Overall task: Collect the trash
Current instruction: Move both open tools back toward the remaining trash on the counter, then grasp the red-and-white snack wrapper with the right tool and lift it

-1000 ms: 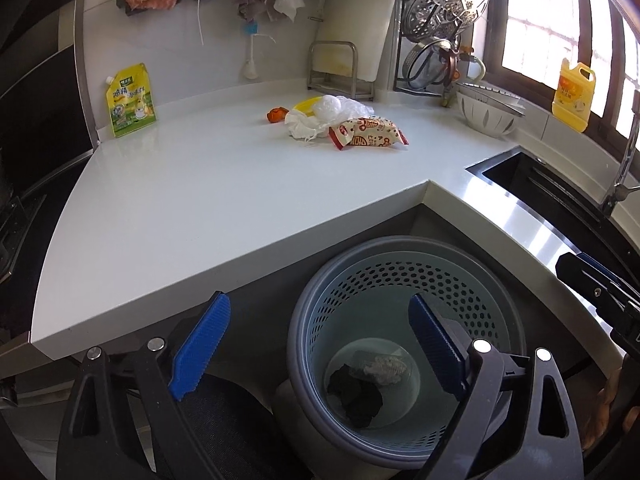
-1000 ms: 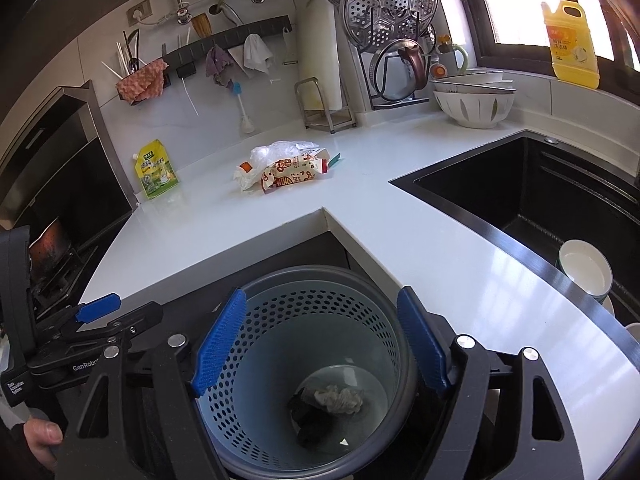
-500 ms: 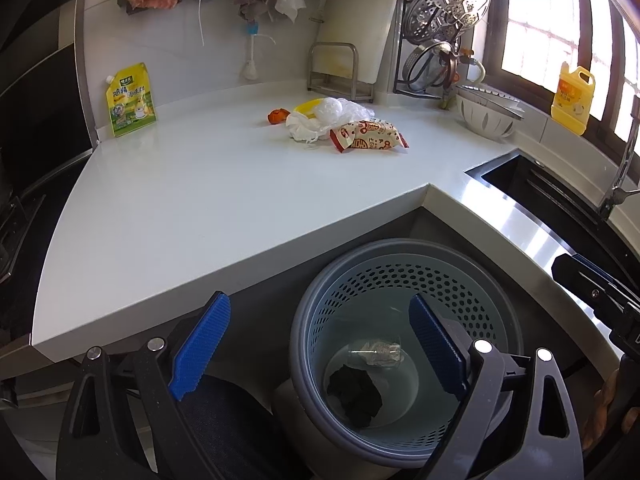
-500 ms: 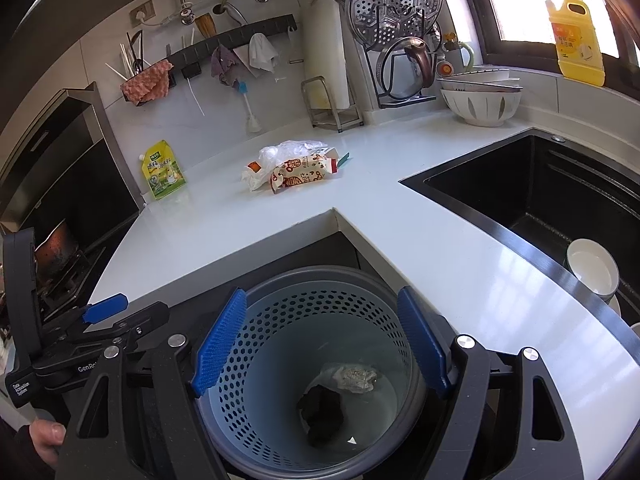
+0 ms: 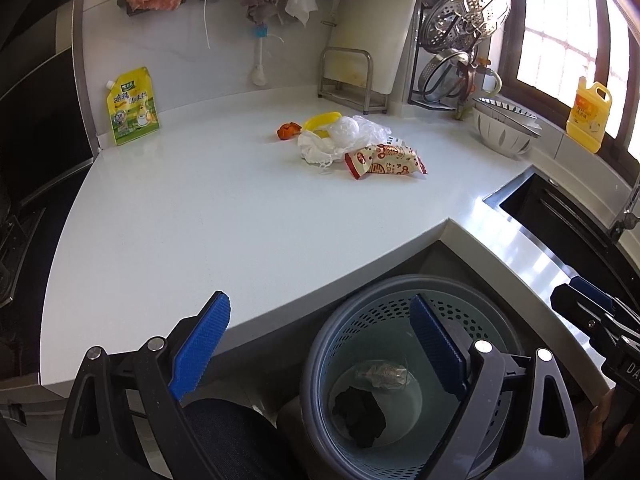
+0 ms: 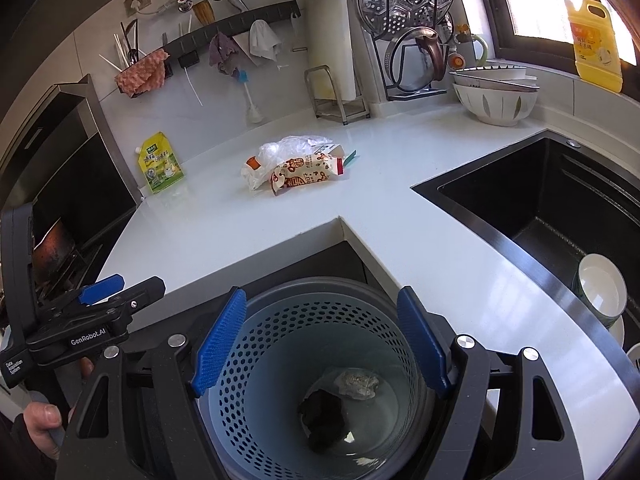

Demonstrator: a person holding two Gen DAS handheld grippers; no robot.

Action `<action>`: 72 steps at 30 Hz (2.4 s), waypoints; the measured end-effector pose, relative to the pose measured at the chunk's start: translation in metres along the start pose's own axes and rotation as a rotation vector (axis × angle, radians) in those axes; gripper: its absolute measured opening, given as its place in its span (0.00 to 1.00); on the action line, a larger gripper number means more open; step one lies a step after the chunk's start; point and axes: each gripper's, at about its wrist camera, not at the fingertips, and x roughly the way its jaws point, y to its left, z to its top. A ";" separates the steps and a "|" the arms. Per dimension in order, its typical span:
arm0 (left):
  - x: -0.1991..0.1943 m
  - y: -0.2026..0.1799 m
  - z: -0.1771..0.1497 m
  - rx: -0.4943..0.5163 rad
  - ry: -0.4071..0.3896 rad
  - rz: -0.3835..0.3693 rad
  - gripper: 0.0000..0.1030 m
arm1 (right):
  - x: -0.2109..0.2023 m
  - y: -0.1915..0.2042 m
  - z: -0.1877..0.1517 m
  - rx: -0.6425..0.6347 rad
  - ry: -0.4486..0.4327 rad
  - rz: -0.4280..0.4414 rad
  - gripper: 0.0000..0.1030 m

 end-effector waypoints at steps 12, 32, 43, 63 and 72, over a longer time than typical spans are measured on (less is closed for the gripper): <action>0.048 0.016 0.051 -0.047 0.034 0.043 0.87 | 0.062 -0.010 0.058 -0.040 0.042 0.023 0.72; 0.120 0.033 0.110 -0.104 0.063 0.071 0.87 | 0.183 0.004 0.144 -0.264 0.133 0.052 0.72; 0.134 0.035 0.112 -0.130 0.081 0.074 0.87 | 0.227 0.012 0.157 -0.374 0.185 0.085 0.72; 0.132 0.035 0.115 -0.134 0.076 0.097 0.87 | 0.238 0.029 0.138 -0.498 0.238 0.098 0.24; 0.126 0.028 0.119 -0.129 0.062 0.098 0.87 | 0.200 0.006 0.135 -0.371 0.172 0.173 0.21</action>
